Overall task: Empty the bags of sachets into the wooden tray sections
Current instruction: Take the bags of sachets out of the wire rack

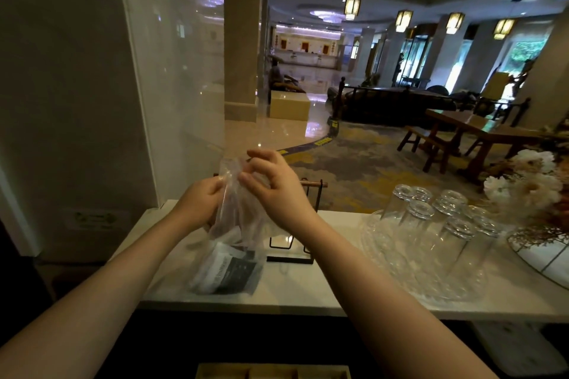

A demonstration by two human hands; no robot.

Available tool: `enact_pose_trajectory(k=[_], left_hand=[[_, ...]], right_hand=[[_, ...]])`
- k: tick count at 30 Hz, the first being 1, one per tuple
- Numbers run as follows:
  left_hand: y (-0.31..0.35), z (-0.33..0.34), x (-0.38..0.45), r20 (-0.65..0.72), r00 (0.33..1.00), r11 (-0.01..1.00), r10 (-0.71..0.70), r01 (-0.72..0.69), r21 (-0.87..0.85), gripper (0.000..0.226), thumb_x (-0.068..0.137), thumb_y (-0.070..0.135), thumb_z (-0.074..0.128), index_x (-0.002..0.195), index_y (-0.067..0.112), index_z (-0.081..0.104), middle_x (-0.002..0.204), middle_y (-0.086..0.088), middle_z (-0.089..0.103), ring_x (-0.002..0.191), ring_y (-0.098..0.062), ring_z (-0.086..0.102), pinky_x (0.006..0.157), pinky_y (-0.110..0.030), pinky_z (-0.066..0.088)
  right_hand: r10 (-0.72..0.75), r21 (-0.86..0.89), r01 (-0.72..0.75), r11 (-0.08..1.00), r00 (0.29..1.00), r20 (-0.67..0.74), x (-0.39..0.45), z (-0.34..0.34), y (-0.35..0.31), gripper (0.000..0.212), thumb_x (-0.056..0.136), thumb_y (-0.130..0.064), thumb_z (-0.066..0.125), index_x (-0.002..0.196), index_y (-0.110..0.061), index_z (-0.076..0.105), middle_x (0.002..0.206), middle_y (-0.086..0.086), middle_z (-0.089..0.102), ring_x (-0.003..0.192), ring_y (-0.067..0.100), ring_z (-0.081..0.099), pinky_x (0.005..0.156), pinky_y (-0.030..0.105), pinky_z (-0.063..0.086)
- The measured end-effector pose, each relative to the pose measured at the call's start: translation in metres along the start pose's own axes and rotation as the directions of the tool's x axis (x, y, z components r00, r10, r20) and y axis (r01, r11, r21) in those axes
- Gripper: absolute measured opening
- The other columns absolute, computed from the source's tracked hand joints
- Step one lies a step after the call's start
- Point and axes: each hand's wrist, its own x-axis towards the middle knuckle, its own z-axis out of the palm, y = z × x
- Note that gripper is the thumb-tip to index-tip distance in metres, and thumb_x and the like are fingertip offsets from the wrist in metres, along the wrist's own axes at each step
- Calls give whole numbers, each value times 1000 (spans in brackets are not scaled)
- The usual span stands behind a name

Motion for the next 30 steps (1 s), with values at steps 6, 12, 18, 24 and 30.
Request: enact_pose_trajectory(k=[6, 12, 18, 24, 30], left_hand=[[6, -3, -46, -69, 995, 913, -76, 41, -407, 28, 95, 34, 42, 87, 18, 64, 74, -5, 67, 67, -8, 65, 64, -31, 52], [-16, 9, -69, 106, 986, 909, -131, 162, -383, 67, 63, 66, 65, 109, 18, 56, 85, 8, 73, 77, -3, 69, 64, -20, 55], [-32, -14, -52, 52, 992, 986, -119, 124, -108, 15, 92, 23, 54, 83, 27, 66, 78, -3, 70, 69, -23, 68, 61, -32, 56], [-31, -33, -6, 193, 977, 882, 91, -169, 441, 19, 94, 26, 45, 94, 17, 63, 132, 21, 38, 107, -13, 53, 85, -36, 48], [-40, -18, 12, 313, 947, 774, 69, -249, 582, 34, 97, 24, 36, 125, 30, 54, 144, 32, -7, 145, -9, 5, 114, -34, 10]], right_hand=[[47, -185, -48, 981, 999, -13, -7, 19, 3, 19, 90, -33, 61, 91, -17, 71, 92, 2, 71, 83, 17, 65, 78, 39, 53], [170, -107, -166, 980, 985, 28, -22, 54, 11, 23, 92, -32, 58, 96, -13, 70, 91, 2, 72, 78, 7, 61, 77, 25, 49], [343, 68, -338, 939, 936, -76, -19, 60, 54, 13, 95, -30, 52, 102, -19, 55, 98, 3, 70, 83, 18, 68, 71, 35, 58], [68, -538, 57, 841, 975, 211, -28, 75, 88, 46, 88, -15, 60, 131, -19, 43, 141, 0, 43, 93, 21, 64, 64, 30, 53], [46, -641, 61, 765, 988, 149, -13, 86, 94, 66, 82, -5, 64, 136, -18, 29, 155, 8, 22, 76, 32, 65, 51, 39, 51]])
